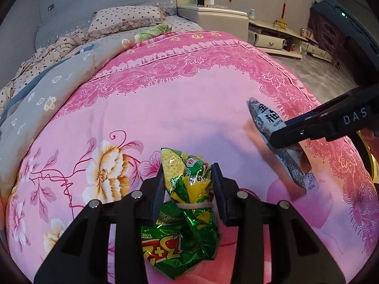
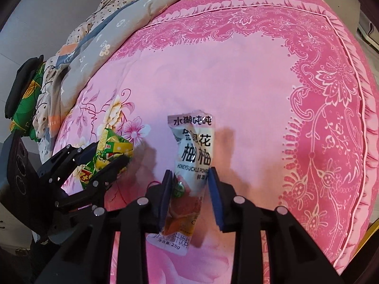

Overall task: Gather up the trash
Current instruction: 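Carry the green snack packet and drink pouch over the yellow-rimmed bin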

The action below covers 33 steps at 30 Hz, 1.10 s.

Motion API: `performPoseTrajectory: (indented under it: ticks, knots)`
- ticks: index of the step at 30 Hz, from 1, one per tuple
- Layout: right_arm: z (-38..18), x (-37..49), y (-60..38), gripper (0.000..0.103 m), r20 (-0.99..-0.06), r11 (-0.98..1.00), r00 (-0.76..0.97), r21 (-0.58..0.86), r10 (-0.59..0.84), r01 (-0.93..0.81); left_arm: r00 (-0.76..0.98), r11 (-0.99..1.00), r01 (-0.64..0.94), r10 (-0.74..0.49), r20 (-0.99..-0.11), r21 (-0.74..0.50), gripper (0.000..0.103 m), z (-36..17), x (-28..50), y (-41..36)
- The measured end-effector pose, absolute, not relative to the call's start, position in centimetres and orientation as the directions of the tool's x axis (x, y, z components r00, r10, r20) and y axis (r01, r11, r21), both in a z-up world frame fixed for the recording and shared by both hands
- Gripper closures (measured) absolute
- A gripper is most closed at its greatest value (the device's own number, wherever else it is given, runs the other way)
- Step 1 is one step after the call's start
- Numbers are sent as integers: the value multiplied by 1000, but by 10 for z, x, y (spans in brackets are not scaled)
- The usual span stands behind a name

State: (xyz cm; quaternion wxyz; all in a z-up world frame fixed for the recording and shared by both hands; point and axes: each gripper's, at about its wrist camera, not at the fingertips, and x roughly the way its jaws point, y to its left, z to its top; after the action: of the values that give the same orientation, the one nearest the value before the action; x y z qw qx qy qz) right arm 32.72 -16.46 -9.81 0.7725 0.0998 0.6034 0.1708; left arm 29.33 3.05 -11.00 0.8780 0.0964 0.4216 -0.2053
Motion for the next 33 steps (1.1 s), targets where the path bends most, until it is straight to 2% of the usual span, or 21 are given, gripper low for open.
performPoseTrajectory:
  ticks: [6, 13, 23, 33]
  knots:
    - [-80, 289, -183, 74, -883, 916, 245, 375, 400, -146, 626, 926, 378, -233, -744, 28, 68, -81, 256, 29]
    - [-66, 239, -214, 74, -868, 915, 290, 378, 403, -139, 675, 954, 297, -237, -699, -37, 67, -47, 208, 21]
    - [-57, 176, -264, 74, -839, 903, 337, 414, 427, -114, 708, 962, 267, -236, -666, -56, 67, -10, 130, -16]
    - [-34, 126, -308, 74, -807, 902, 411, 418, 423, -106, 713, 925, 361, -356, -604, -120, 67, 20, 68, -71]
